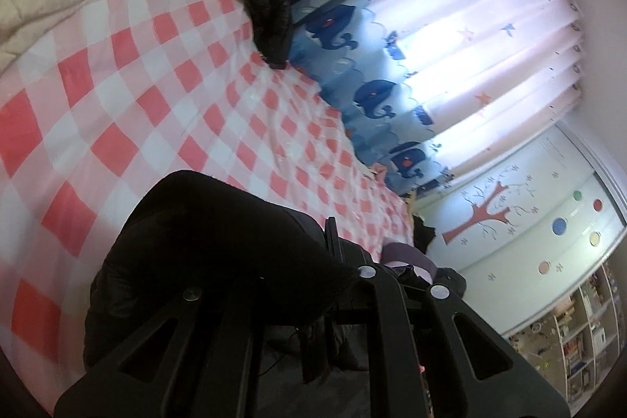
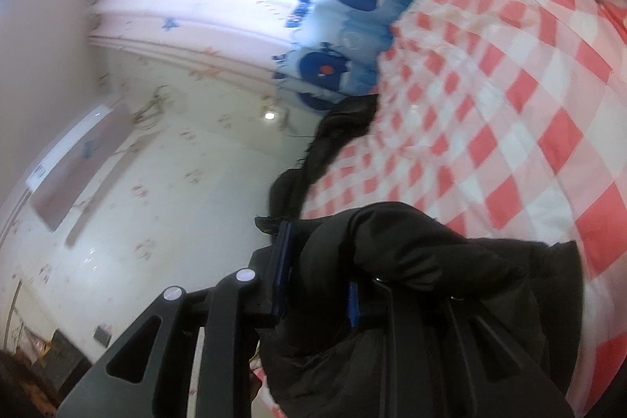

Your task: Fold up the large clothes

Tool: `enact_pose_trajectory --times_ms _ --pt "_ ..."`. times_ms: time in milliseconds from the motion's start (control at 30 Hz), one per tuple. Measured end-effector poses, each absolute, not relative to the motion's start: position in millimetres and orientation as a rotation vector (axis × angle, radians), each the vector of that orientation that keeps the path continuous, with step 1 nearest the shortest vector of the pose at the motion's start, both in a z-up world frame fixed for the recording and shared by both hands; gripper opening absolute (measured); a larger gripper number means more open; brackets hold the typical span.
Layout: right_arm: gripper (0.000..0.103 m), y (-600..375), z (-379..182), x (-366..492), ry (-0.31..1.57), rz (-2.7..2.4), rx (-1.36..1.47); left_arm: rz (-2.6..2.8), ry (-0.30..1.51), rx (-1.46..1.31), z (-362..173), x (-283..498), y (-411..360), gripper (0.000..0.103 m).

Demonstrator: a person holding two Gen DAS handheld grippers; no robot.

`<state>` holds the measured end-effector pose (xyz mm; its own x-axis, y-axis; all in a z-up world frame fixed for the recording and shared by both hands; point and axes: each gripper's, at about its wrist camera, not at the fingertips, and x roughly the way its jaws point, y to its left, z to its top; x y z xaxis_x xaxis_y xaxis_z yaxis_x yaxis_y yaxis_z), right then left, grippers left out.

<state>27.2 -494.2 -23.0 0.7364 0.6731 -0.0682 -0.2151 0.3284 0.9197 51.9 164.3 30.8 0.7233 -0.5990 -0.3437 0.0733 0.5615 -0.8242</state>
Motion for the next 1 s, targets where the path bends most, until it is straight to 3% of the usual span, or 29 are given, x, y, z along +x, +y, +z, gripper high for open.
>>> enact_pose_trajectory --times_ms 267,567,800,833,900,933,967,1000 --pt "0.024 -499 -58 72 0.539 0.489 1.073 -0.347 0.663 -0.828 3 108 144 0.008" --pt "0.021 -502 -139 105 0.667 0.342 1.085 -0.187 0.812 -0.743 -84 159 122 0.01" --pt "0.023 -500 -155 116 0.753 0.321 1.096 -0.178 0.952 -0.741 -101 170 121 0.014" --pt "0.025 -501 -152 115 0.769 0.319 1.091 -0.19 0.96 -0.766 -98 166 126 0.015" --pt "0.045 -503 -142 107 0.772 0.324 1.099 -0.208 0.935 -0.842 -81 154 144 0.025" --pt "0.065 -504 -135 101 0.752 0.324 1.11 -0.2 0.921 -0.858 -73 149 150 0.037" --pt "0.076 -506 -127 94 0.728 0.312 1.116 -0.168 0.889 -0.866 -60 140 158 0.055" --pt "0.078 -508 -115 85 0.7 0.299 1.119 -0.124 0.835 -0.856 -43 129 164 0.067"
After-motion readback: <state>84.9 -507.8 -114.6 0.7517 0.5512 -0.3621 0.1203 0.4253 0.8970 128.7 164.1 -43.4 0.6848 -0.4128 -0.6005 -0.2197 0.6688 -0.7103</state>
